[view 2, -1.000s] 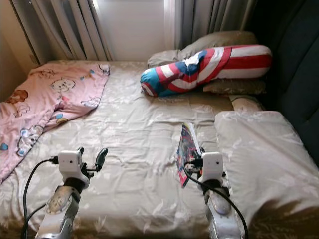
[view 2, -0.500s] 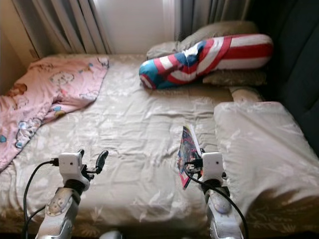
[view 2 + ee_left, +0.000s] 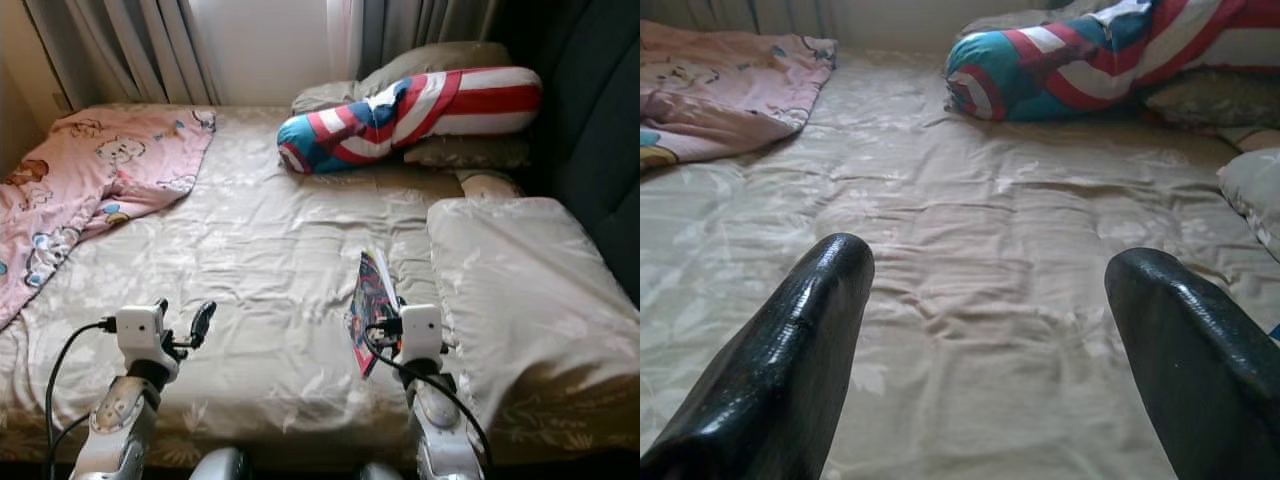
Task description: Clean up the room
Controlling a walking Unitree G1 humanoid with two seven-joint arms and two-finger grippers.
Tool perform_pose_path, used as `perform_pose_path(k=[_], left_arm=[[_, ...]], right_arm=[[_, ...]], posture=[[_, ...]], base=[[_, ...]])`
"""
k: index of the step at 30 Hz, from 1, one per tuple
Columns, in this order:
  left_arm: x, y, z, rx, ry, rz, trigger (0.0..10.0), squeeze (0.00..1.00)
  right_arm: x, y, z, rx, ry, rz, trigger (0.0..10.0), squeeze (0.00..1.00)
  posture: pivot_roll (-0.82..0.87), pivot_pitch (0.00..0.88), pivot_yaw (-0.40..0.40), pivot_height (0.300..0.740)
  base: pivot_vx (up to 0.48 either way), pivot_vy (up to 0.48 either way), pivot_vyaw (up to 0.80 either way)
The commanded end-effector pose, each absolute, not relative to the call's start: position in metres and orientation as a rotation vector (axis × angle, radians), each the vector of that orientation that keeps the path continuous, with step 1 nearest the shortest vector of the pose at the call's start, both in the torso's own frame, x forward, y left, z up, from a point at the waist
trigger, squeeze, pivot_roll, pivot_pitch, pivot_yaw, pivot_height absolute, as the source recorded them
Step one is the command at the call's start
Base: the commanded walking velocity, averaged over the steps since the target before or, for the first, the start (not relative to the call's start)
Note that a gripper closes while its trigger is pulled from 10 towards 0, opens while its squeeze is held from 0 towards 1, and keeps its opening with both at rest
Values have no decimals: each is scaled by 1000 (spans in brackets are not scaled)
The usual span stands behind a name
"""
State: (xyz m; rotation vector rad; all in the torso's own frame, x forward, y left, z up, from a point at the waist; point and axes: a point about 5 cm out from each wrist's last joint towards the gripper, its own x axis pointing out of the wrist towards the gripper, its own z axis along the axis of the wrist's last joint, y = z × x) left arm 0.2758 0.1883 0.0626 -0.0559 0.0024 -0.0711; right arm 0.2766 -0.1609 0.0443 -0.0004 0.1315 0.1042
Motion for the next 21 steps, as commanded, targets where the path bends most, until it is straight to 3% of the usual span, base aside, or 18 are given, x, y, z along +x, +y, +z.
perform_pose_path(k=[1, 21], left_arm=[[276, 188, 65, -53, -1, -80, 10000, 0], [279, 187, 68, -50, -3, -88, 10000, 0]], right_arm=[[280, -161, 53, 4, 84, 106, 10000, 0], [283, -157, 58, 25, 54, 126, 10000, 0]], posture=[[-57, 35, 1, 628], [-53, 31, 7, 628]], base=[[0, 0, 0], [0, 0, 0]])
